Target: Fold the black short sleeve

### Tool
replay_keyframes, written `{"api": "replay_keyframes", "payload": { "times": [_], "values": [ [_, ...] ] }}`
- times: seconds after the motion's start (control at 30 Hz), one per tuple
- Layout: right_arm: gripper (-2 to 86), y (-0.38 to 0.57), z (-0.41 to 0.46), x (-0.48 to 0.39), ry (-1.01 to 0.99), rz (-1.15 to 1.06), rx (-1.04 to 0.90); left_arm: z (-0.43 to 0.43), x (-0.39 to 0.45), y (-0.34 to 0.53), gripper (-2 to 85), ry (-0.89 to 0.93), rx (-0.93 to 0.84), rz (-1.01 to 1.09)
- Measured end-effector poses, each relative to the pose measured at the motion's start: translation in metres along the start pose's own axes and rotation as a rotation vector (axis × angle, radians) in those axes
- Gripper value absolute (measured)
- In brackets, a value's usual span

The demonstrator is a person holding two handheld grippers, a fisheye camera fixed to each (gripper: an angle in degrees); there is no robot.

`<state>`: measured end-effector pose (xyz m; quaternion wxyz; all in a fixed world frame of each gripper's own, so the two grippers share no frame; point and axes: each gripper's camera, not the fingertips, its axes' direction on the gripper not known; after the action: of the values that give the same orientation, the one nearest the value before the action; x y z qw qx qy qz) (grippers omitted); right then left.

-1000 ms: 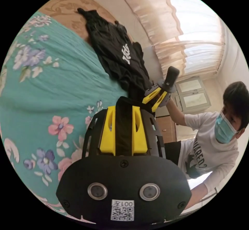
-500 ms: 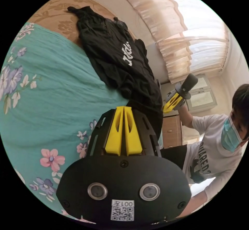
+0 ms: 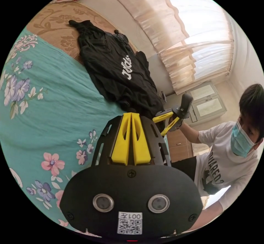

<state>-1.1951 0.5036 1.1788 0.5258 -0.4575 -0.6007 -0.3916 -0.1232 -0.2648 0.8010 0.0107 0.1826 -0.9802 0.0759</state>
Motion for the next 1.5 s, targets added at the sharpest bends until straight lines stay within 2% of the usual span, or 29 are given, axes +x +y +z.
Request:
{"api": "replay_keyframes", "payload": {
  "times": [0.2,0.27,0.53,0.7,0.8,0.87,1.0,1.07,1.17,1.3,1.37,1.5],
  "values": [
    [4.4,0.013,0.007,-0.035,0.116,-0.012,0.055,-0.018,0.005,0.031,-0.9,0.007,0.044,0.044],
    [2.8,0.02,0.005,-0.044,0.022,-0.009,0.079,-0.028,0.007,0.048,-0.9,0.027,0.079,0.064],
    [1.3,0.026,0.018,-0.063,-0.143,-0.01,0.158,-0.048,0.009,0.101,-1.0,0.033,0.131,0.089],
    [1.3,0.048,0.007,-0.115,-0.248,-0.145,0.219,-0.073,0.026,0.158,-0.9,0.064,0.215,0.141],
    [1.3,0.06,0.019,-0.162,-0.336,-0.281,0.137,-0.085,0.042,0.22,-0.9,0.053,0.253,0.151],
    [1.4,0.07,0.047,-0.2,-0.335,-0.354,0.001,-0.088,0.049,0.277,-0.9,-0.044,0.262,0.062],
    [1.9,0.091,0.096,-0.247,-0.358,-0.439,-0.177,-0.084,0.046,0.353,-0.9,-0.093,0.253,-0.082],
    [2.5,0.108,0.126,-0.273,-0.315,-0.475,-0.323,-0.074,0.04,0.393,-0.7,-0.13,0.178,-0.193],
    [4.1,0.128,0.134,-0.297,-0.237,-0.477,-0.374,-0.07,0.041,0.431,0.5,-0.189,0.158,-0.3],
    [6.3,0.141,0.121,-0.312,-0.06,-0.385,-0.261,-0.078,0.05,0.439,3.9,-0.266,0.234,-0.326],
    [7.8,0.144,0.116,-0.327,0.091,-0.364,-0.176,-0.08,0.05,0.417,5.6,-0.296,0.282,-0.288],
    [9.9,0.149,0.134,-0.353,0.222,-0.358,-0.133,-0.068,0.034,0.366,6.8,-0.26,0.276,-0.219]
  ]
}}
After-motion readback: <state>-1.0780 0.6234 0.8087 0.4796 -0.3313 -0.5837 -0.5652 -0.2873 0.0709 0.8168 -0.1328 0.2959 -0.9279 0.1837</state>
